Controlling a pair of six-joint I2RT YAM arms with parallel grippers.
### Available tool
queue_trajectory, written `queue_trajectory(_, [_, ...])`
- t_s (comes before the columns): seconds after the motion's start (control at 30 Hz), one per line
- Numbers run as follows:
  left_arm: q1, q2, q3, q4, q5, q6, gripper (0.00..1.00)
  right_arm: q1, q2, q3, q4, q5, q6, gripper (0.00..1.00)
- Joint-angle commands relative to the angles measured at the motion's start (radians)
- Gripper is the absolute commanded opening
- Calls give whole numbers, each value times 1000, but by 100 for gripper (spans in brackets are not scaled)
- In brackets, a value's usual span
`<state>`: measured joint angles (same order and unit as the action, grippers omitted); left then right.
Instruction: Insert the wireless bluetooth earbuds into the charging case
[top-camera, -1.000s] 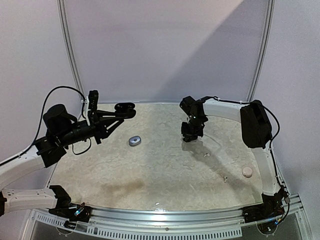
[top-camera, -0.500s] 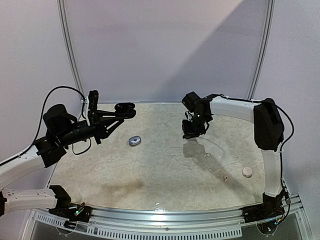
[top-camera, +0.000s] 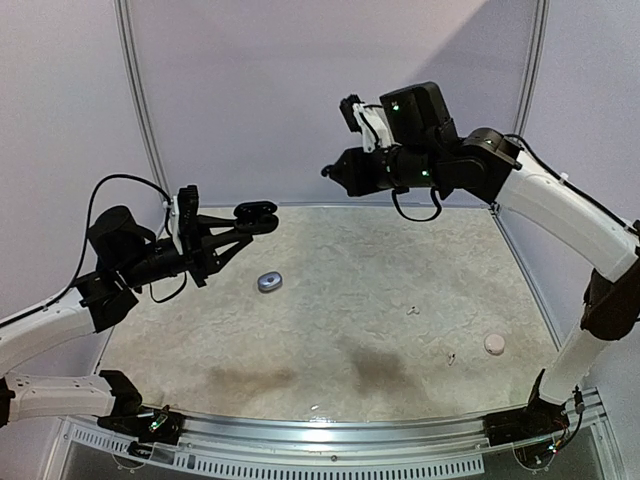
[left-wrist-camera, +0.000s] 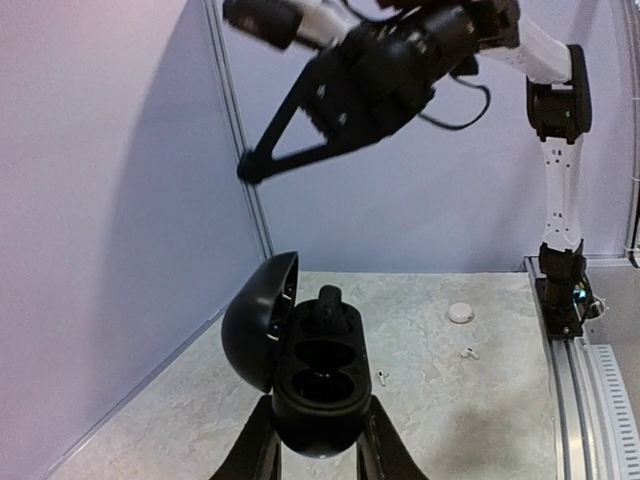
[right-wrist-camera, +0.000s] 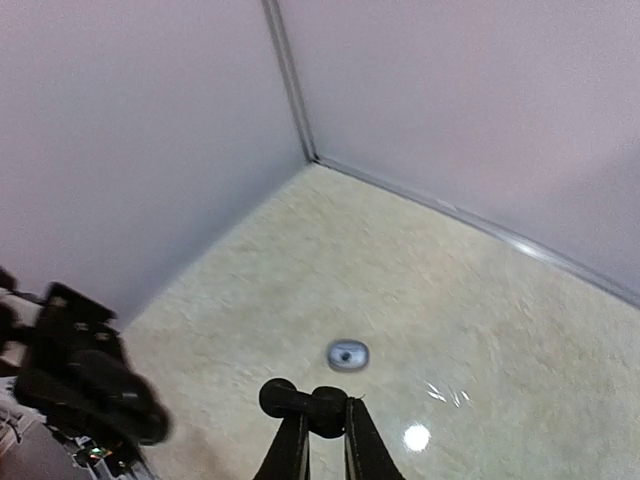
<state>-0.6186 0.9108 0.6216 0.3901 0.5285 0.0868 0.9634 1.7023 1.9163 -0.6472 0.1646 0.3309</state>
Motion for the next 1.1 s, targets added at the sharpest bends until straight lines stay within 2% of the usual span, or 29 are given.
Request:
queue_trajectory(0.0, [6, 22, 24, 46, 23, 20, 0, 126, -24, 72, 107, 94, -150, 0])
queue_trajectory(0.13, [1, 26, 38, 31, 24, -93, 0, 202, 6, 122, 160, 47, -203, 0])
queue_trajectory(0.23, [-9, 20, 43, 29, 17, -136, 0, 239, 59, 184, 134, 14, -226, 0])
queue_trajectory(0.5, [-21, 5, 55, 1, -3, -141, 0, 283, 195, 312, 35, 2, -252, 0])
queue_trajectory(0.73, [-26, -6, 55, -26, -54, -149, 0, 300, 230, 311, 0, 52, -246, 0])
queue_trajectory(1.07, [-29, -4, 55, -34, -54, -154, 0, 300, 243, 311, -48, 140, -255, 0])
